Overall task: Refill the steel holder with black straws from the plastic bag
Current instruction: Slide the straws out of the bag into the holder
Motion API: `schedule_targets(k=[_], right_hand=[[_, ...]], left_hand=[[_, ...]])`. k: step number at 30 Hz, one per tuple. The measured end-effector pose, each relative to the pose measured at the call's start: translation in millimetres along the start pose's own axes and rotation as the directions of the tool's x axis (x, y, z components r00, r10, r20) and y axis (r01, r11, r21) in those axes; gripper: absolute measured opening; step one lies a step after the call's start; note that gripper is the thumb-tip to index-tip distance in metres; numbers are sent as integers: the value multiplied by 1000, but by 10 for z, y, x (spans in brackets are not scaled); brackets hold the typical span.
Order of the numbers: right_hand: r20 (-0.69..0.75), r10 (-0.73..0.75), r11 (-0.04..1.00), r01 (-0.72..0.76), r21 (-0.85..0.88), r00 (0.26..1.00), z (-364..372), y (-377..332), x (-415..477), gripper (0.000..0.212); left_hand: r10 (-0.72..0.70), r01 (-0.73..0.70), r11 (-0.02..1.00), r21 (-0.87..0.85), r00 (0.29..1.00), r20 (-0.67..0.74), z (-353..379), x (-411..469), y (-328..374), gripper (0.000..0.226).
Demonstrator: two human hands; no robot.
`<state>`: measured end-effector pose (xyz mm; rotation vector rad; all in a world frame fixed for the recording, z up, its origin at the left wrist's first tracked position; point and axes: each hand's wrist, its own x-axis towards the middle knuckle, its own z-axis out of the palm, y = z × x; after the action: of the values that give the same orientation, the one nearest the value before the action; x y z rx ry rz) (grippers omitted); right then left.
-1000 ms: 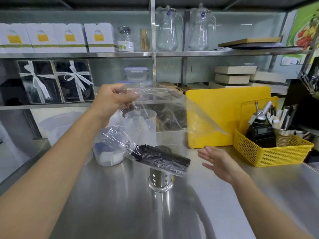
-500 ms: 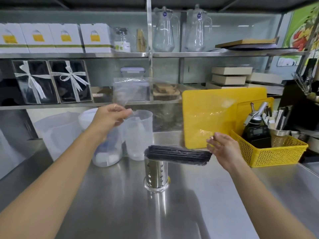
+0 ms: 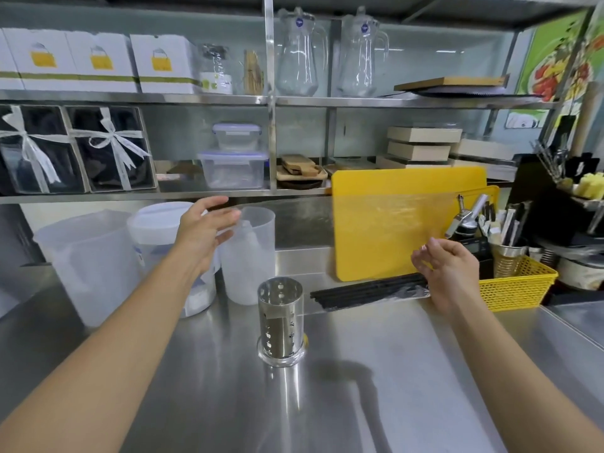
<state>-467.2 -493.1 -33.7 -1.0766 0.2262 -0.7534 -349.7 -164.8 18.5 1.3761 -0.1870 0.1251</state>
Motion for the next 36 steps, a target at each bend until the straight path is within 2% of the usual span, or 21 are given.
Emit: schedule_targets(k=[3,8,14,19,28,31,36], right_hand=[[-34,4,1000,-3,30,999,-65,-12,43,16],[-41,-15,999,17,32,999,-104,-72,86,17],[-18,-66,997,66,37,998,-29,-143,127,15],[-14,-86,996,86,-14,996,76,-47,177,16],[14,-95,993,96,-62,995,318,37,245,13],[40,-94,989,98,-109,995,402,21,280,12],[69,-101,973,113,-199,992,543,-5,328,13]], left_hand=[[151,-154,968,196,988,28,73,59,44,27],[420,-449,771,452,891,170,273,108,243,17],[519,-530,622,576,830,203,311,198,304,8],[494,-455,480,750,847,198,229,257,56,6],[458,-402,427,810,869,189,107,329,-51,35],[414,-414,397,819,877,243,97,350,-31,41],[272,-417,468,779,907,322,119,398,-41,14]])
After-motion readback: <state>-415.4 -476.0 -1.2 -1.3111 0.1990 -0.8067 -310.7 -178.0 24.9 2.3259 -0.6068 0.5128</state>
